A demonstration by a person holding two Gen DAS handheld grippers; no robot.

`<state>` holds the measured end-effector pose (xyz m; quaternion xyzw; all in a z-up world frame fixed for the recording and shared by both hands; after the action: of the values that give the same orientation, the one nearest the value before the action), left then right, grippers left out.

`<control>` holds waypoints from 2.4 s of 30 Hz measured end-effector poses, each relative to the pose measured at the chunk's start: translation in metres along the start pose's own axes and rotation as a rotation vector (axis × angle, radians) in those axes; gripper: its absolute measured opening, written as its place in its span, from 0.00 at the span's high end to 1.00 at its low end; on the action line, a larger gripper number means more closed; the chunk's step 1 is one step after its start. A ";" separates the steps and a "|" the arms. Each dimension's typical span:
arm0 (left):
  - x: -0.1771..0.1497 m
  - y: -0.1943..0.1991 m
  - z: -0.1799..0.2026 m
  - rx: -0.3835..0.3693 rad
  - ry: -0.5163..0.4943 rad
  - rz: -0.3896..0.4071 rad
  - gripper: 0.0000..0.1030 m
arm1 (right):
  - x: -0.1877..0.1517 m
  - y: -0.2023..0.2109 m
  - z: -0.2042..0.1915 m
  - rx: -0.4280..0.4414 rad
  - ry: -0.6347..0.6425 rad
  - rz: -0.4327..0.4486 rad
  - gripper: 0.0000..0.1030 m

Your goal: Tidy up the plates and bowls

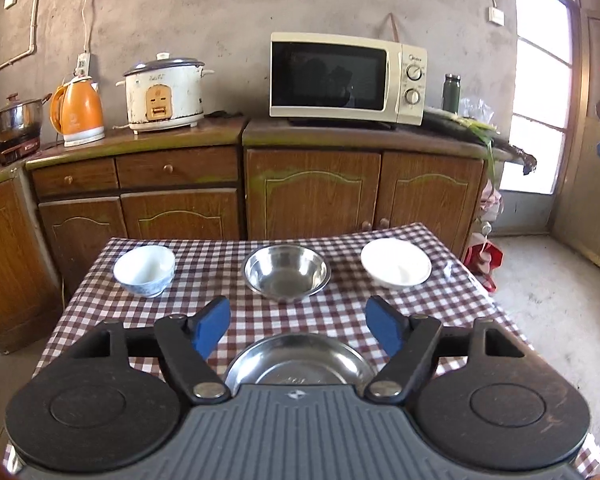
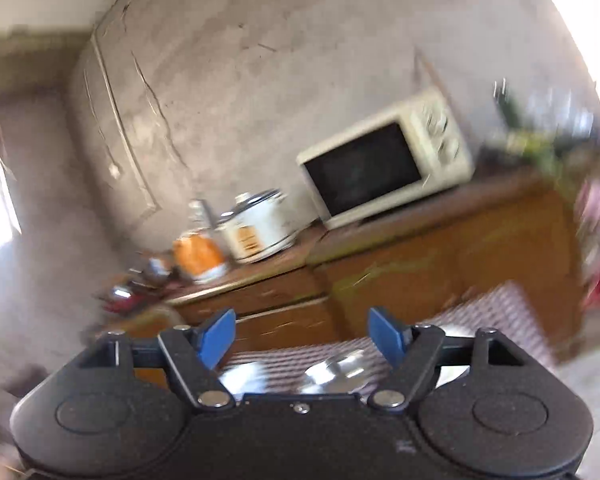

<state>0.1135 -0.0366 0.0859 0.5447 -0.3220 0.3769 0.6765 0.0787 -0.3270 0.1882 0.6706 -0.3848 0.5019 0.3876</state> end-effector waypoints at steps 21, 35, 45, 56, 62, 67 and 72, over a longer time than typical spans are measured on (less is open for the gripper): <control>0.020 -0.070 -0.061 0.176 0.019 -0.091 0.20 | -0.142 -0.164 -0.050 -0.174 0.261 -0.250 0.10; 0.017 -0.120 -0.073 0.193 0.040 -0.151 0.19 | -0.167 -0.238 -0.056 -0.144 0.209 -0.319 0.10; 0.013 -0.158 -0.080 0.204 0.043 -0.184 0.19 | -0.187 -0.279 -0.048 -0.150 0.199 -0.377 0.10; 0.019 -0.215 -0.088 0.208 0.016 -0.200 0.19 | -0.210 -0.337 -0.029 -0.169 0.235 -0.436 0.10; 0.018 -0.246 -0.093 0.180 0.027 -0.220 0.19 | -0.216 -0.367 -0.017 -0.165 0.207 -0.451 0.10; 0.016 -0.274 -0.094 0.159 0.035 -0.249 0.19 | -0.224 -0.393 -0.009 -0.177 0.224 -0.472 0.10; 0.012 -0.301 -0.096 0.144 0.044 -0.272 0.19 | -0.233 -0.417 0.003 -0.201 0.234 -0.501 0.11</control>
<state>0.3813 0.0229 -0.0718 0.6217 -0.2024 0.3158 0.6875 0.4102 -0.1317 -0.0942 0.6403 -0.2079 0.4239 0.6058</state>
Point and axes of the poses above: each gripper's, at about its wrist camera, not at the fingertips, and y roughly against the way its jaws point, z to its right, x to its top, the point moved 9 cm from there along -y, roughly the way its jaws point, and after that the axes turned 13 degrees about y, right-handed, at the moved point
